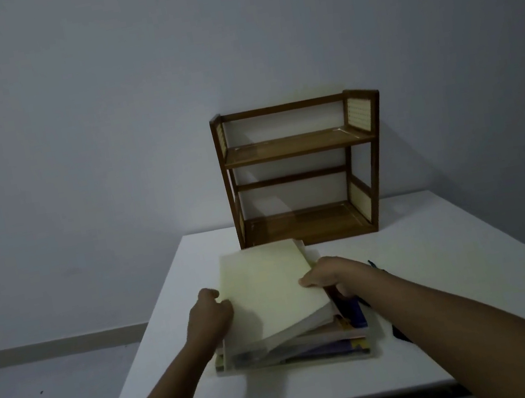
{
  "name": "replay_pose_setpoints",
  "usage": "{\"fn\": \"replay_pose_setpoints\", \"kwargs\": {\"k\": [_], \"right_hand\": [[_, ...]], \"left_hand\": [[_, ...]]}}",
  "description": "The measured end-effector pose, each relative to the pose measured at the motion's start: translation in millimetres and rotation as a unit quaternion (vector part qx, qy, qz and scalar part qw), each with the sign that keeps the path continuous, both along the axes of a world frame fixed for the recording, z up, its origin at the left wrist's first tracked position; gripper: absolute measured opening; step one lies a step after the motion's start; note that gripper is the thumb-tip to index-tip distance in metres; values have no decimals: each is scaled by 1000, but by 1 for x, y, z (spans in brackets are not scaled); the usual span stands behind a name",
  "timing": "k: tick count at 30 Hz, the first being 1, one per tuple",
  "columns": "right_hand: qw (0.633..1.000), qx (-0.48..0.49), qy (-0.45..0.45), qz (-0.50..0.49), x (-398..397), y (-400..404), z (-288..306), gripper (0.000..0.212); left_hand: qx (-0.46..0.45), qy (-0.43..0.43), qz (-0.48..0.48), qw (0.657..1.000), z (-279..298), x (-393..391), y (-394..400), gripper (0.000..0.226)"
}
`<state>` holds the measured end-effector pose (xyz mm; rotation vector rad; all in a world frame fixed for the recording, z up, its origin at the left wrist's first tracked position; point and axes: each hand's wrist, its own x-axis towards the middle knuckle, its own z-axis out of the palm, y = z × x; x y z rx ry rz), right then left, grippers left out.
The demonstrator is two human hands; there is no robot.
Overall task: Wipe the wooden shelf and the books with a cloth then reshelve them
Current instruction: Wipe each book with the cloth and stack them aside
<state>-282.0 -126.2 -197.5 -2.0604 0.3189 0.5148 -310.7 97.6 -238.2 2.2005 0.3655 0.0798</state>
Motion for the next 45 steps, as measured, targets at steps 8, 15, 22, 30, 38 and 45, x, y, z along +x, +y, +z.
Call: {"fn": "replay_pose_setpoints", "kwargs": {"k": [8, 15, 22, 30, 38, 45], "right_hand": [[974, 219, 6, -55, 6, 0, 22, 34], [942, 322, -92, -15, -11, -19, 80, 35], [897, 412, -157, 20, -16, -67, 77, 60], [925, 61, -374, 36, 4, -54, 39, 33], [919, 55, -391, -5, 13, -44, 17, 35], [894, 50, -441, -69, 23, -56, 30, 32]], "left_hand": [[-240, -84, -115, 960, -5, -16, 42, 48], [-126, -287, -154, 937, 42, -11, 6, 30], [-247, -272, -90, 926, 69, 8, -5, 15], [-245, -245, -86, 934, 68, 16, -13, 24], [-129, -218, -83, 964, 50, 37, -4, 36], [16, -272, -78, 959, 63, 44, -27, 35]]}}
